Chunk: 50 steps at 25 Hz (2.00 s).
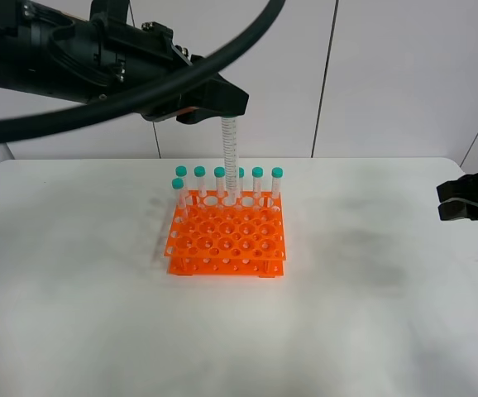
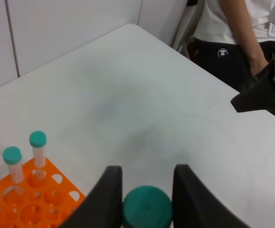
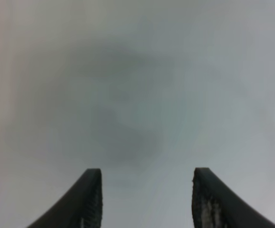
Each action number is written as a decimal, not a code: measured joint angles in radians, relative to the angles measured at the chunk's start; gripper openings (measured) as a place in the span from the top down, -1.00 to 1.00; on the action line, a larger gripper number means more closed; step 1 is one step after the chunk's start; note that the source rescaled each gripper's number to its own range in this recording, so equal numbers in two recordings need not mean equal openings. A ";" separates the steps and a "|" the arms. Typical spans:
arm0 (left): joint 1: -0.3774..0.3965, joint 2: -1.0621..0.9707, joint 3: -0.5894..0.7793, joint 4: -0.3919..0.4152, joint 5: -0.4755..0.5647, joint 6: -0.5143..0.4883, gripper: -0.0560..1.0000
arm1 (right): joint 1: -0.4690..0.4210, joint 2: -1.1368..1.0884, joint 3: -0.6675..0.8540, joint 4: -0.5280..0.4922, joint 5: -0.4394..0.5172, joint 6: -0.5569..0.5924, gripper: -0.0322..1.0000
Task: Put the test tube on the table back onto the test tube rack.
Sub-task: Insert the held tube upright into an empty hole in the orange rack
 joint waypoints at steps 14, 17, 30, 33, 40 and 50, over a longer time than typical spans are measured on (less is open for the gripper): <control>0.000 0.000 0.000 0.000 0.003 0.001 0.89 | 0.000 -0.188 -0.001 -0.006 0.117 0.010 -0.73; 0.000 0.000 0.000 0.000 0.003 0.001 0.89 | 0.000 -0.263 -0.001 -0.006 0.180 0.010 -0.73; 0.000 0.000 0.000 0.000 0.021 0.034 0.89 | 0.013 -0.594 -0.001 0.012 0.315 0.018 -0.73; 0.000 0.000 0.000 0.000 0.036 0.034 0.89 | 0.085 -0.634 -0.001 -0.009 0.352 0.032 -0.73; 0.000 0.000 0.000 0.000 0.043 0.038 0.89 | 0.119 -0.703 -0.001 -0.131 0.411 0.140 -0.73; 0.000 0.000 0.000 0.000 0.050 0.040 0.89 | 0.119 -0.943 -0.001 -0.132 0.505 0.208 -0.73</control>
